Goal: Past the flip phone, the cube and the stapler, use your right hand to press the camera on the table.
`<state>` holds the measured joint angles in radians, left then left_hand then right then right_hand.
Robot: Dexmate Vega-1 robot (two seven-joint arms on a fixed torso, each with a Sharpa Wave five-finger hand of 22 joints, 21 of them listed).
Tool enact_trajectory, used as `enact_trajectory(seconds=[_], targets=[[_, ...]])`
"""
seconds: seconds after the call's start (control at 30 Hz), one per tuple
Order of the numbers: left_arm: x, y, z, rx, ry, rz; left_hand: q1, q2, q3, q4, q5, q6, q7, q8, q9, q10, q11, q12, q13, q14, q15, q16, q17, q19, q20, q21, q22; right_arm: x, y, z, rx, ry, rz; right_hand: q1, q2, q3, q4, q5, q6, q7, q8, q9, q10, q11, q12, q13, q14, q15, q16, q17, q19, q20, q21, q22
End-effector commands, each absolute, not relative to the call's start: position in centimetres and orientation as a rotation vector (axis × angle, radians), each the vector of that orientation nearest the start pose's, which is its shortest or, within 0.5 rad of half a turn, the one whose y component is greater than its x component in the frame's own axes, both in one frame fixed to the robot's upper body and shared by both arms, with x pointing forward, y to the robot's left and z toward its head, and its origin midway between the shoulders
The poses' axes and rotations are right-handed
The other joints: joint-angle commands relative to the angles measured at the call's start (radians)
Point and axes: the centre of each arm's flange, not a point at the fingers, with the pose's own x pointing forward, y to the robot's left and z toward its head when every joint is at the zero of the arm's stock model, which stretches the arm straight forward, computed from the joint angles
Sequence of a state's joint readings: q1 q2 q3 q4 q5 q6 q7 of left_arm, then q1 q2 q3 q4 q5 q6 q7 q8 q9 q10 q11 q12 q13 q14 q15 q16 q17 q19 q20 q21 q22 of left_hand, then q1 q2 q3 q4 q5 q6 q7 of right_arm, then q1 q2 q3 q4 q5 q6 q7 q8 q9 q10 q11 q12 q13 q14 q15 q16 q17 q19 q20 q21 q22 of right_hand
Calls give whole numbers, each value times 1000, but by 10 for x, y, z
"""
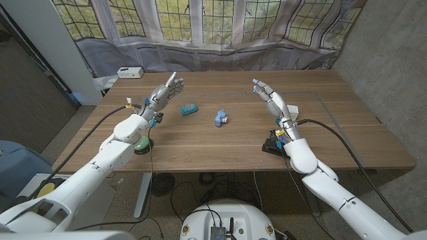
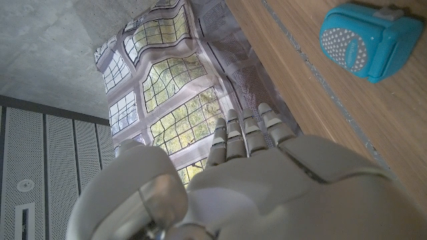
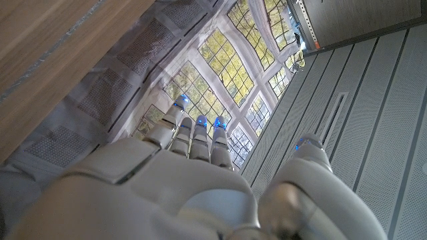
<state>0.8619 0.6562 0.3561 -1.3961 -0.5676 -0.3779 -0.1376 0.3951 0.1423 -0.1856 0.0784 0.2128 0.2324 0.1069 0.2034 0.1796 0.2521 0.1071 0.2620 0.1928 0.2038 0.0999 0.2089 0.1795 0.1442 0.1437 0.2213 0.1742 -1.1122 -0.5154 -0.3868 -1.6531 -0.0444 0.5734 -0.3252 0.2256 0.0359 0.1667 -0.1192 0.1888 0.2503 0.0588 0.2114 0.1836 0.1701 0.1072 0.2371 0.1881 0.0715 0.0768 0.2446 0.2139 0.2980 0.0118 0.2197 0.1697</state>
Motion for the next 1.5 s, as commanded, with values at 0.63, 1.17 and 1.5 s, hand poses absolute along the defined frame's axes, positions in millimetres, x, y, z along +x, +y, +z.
enact_trajectory(seconds=[0.63,1.17,1.5], targets=[[617,315,8,180,-738,-316,14,0,7,0,-1,8,-4,-6,1,13,-5,-9,5,4,-4,-10,2,-4,12,-11,5,515,-165,-44,-769,-1146,11,34,3,10,-16,5,-7,-29,-10,6,17,-10,-2,5,18,-8,0,-4,5,5,-6,3],[614,318,6,170,-747,-300,15,2,10,0,-2,16,-5,-5,1,19,-10,-11,5,5,-6,-12,2,-5,16,-14,5,511,-154,-42,-931,-1160,-29,53,13,19,-22,7,-16,-43,-14,7,9,-21,-11,6,7,-13,-9,-5,-11,1,-17,3],[616,314,6,175,-748,-318,18,5,13,0,-3,20,-6,-5,1,21,-10,-13,6,1,-5,-14,2,-11,14,-17,5,507,-147,-41,-1015,-1149,-41,60,20,23,-21,4,-5,-90,-10,8,-17,-32,-28,8,-29,26,-27,-3,-57,35,-32,4]])
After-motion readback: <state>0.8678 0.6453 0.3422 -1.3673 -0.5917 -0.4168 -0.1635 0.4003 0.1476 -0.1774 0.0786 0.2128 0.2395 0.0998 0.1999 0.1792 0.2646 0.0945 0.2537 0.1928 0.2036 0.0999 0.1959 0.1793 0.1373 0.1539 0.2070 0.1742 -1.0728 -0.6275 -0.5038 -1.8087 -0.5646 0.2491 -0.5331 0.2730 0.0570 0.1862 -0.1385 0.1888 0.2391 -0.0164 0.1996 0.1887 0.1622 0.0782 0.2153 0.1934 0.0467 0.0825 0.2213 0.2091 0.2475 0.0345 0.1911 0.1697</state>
